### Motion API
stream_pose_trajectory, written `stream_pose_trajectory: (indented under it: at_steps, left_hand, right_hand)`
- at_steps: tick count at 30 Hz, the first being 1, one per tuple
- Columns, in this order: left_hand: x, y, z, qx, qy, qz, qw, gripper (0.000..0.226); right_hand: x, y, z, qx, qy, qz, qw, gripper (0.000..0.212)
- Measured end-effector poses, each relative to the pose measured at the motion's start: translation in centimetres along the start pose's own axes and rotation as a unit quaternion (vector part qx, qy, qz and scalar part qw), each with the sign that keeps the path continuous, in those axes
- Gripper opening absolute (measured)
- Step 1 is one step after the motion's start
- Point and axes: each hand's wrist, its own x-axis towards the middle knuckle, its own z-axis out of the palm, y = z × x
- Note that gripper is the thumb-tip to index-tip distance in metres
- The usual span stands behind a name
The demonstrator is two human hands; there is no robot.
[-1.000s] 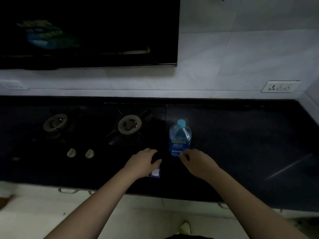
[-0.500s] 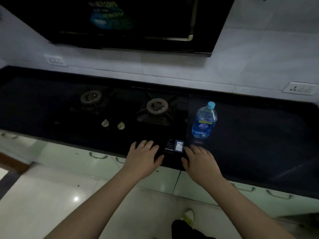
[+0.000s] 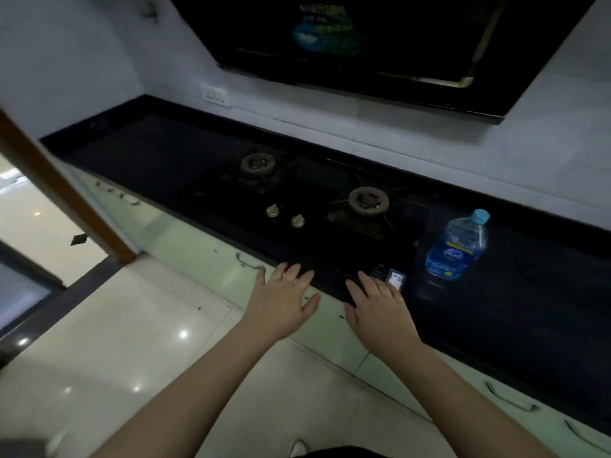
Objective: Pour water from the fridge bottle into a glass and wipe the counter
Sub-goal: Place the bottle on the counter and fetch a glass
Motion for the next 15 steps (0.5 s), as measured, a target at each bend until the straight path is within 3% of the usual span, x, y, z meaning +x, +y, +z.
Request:
stream_pose_trajectory:
  at_steps: [9,15]
  left_hand:
    - [-5.7,-2.5,0.3,0.019,-0.023,-0.142,0.989,0.091]
    - [-10.0,-4.4,0.0,0.013,-0.018,-0.230,0.973,0.085]
  right_hand:
    - [0.8,-3.2,-0.1,0.076,-0.044,-0.126,0.988,0.059]
    - [1.1,-6.7,-0.4,0.081,-0.049,-0.194,0.976,0.058]
